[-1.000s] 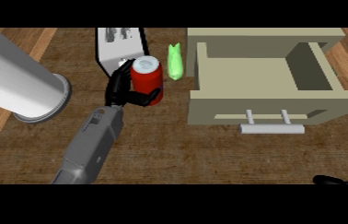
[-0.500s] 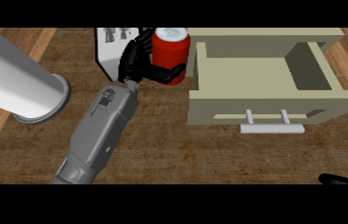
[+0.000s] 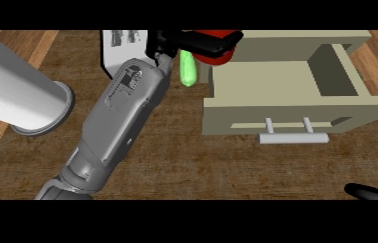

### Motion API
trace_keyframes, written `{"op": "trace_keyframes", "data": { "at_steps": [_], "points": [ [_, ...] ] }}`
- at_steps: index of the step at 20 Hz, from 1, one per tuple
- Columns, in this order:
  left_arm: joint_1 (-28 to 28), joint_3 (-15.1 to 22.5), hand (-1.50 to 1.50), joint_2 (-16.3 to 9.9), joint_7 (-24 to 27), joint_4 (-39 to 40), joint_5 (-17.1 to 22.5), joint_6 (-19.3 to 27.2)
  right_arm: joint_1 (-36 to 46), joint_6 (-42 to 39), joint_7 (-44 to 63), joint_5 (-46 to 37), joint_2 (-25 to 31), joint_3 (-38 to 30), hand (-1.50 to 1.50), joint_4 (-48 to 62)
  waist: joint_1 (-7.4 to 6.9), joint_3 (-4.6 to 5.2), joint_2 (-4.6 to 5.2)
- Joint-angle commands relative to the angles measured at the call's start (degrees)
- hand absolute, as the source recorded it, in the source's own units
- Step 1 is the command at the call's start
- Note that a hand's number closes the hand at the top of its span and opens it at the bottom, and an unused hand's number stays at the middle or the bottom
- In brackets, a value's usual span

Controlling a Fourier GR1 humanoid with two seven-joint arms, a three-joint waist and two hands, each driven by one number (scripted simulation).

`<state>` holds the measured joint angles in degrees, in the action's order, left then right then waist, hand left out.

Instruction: Pick up the can, place it into the drawer and close the drawer

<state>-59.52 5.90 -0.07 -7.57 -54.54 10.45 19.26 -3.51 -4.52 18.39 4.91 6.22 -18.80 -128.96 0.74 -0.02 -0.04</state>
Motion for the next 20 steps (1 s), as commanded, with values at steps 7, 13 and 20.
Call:
{"op": "trace_keyframes", "data": {
  "at_steps": [7, 13, 20],
  "points": [
    [-16.3, 3.8, 1.5, 0.1, -6.3, 9.8, 4.6, 5.7, 1.5, 0.1, 0.4, 0.5, 0.4, -0.2, -1.5, 1.9, 0.98, -0.03, 0.21],
    [-26.0, 1.5, 1.5, 0.1, -4.5, 22.7, 6.4, 4.1, 1.7, 0.0, 2.1, 1.4, 1.9, -1.5, -1.5, -1.1, 2.33, -0.06, 0.61],
    [-28.5, 7.2, 1.5, 0.1, -0.7, 29.4, 10.6, 6.9, 4.6, 1.7, 3.6, -1.3, 0.7, 2.1, -1.5, -1.0, 3.18, -0.08, 0.99]
  ]
}}
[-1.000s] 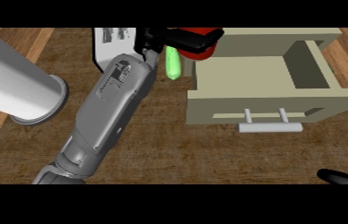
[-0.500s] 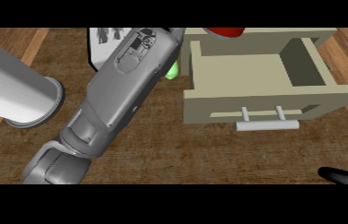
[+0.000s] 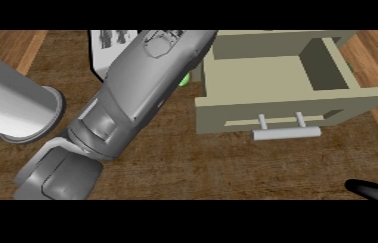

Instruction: Pick up the can, place it into the drawer and close the drawer

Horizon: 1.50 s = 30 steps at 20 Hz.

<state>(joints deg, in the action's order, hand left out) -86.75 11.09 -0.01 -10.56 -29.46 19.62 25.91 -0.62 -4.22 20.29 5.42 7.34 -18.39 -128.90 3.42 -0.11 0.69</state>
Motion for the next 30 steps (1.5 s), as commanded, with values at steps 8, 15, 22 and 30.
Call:
{"op": "trace_keyframes", "data": {
  "at_steps": [8, 15, 22, 30],
  "points": [
    [-4.4, 5.7, -1.5, 0.0, 3.3, 8.9, 5.0, 7.2, 1.3, -1.3, -0.7, 1.5, 0.8, 0.2, -1.5, 1.6, 2.19, -0.1, 0.47],
    [-6.5, 7.0, -1.5, 0.0, 4.8, 11.5, 6.9, 10.4, 4.0, -0.2, 1.7, -2.6, 2.3, 2.4, -1.5, -1.1, 2.49, -0.05, 0.71],
    [-3.6, 6.3, -1.5, 0.0, 9.9, 11.2, 10.9, 10.6, 9.2, -2.6, -2.3, -8.9, 6.7, 5.5, -1.5, 3.3, 2.42, -0.05, 1.38],
    [-5.7, 5.6, -1.5, 0.0, 9.9, 10.4, 15.1, 11.8, 14.4, -3.0, -7.2, -24.1, 11.5, 11.9, -1.5, 10.4, 0.99, -0.01, 1.23]
  ]
}}
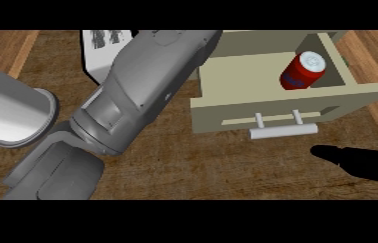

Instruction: Pick up the can, place it into the drawer and close the drawer

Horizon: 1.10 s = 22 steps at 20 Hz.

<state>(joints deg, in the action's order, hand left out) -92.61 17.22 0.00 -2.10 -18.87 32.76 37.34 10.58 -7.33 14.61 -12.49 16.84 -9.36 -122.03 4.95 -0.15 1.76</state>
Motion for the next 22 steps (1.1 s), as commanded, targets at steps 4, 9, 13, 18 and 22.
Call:
{"op": "trace_keyframes", "data": {
  "at_steps": [4, 9, 13, 18, 22],
  "points": [
    [-0.8, -1.6, -1.5, 0.0, 2.8, 2.1, 1.5, -1.0, 3.6, 0.6, -3.8, -13.6, 3.7, 6.0, -1.5, 7.0, -2.06, 0.06, -0.28],
    [0.7, -0.2, -1.5, 0.0, 4.6, 1.7, 1.7, -0.8, 6.8, 5.1, -8.2, -23.6, 1.6, 12.8, -1.5, 16.4, -2.94, 0.05, -0.6],
    [-4.0, -0.8, -1.5, -1.1, 1.1, 4.3, 0.4, -1.7, 13.0, 7.1, -5.9, -31.0, -0.3, 17.6, -1.5, 23.6, -4.27, 0.1, -0.7],
    [-0.5, -1.4, -1.5, -0.7, 2.7, 2.2, 0.2, -2.6, 13.5, 13.8, -13.7, -36.8, 0.3, 17.1, -1.5, 38.3, -5.21, 0.07, -1.02],
    [-1.5, -2.4, -1.5, -1.0, 0.5, 1.0, 0.3, -1.7, 20.0, 18.7, -17.1, -39.2, -1.5, 16.3, -1.5, 50.6, -6.26, 0.07, -1.14]
  ]
}}
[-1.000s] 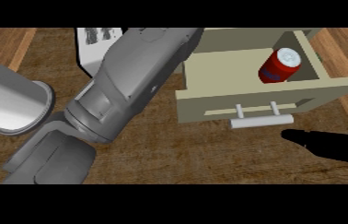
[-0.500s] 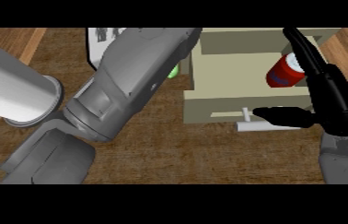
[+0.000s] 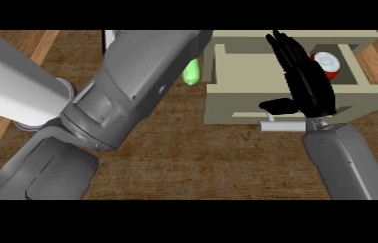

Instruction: Pick up the can, place it into the drawer and close the drawer

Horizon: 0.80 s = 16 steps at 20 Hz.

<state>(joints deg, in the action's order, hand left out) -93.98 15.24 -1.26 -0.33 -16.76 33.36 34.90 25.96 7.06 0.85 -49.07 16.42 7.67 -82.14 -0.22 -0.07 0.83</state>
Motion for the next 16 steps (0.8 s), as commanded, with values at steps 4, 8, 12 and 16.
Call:
{"op": "trace_keyframes", "data": {
  "at_steps": [4, 8, 12, 16],
  "points": [
    [2.6, 0.1, -1.5, -2.9, -1.4, -3.4, -1.6, -0.3, 8.9, 9.7, -2.3, -6.9, -4.8, -0.2, -1.5, 19.9, -1.72, 0.04, -0.59],
    [5.9, 0.2, -1.5, -5.0, -1.8, -5.0, -2.2, -2.3, 13.6, 17.5, -3.2, -9.0, -6.1, -3.1, -1.5, 29.4, -2.14, 0.04, -0.46],
    [8.5, 0.2, -1.5, -5.8, -1.8, -7.0, -2.9, -1.8, 18.5, 24.9, -2.7, -11.8, -8.6, -4.3, -1.5, 37.4, -2.15, 0.03, -0.3],
    [7.4, 1.4, -1.5, -7.6, -7.2, -10.4, -3.6, -2.9, 25.7, 28.1, -3.4, -12.1, -7.0, -7.6, -1.5, 46.7, -4.03, 0.0, -0.13]
  ]
}}
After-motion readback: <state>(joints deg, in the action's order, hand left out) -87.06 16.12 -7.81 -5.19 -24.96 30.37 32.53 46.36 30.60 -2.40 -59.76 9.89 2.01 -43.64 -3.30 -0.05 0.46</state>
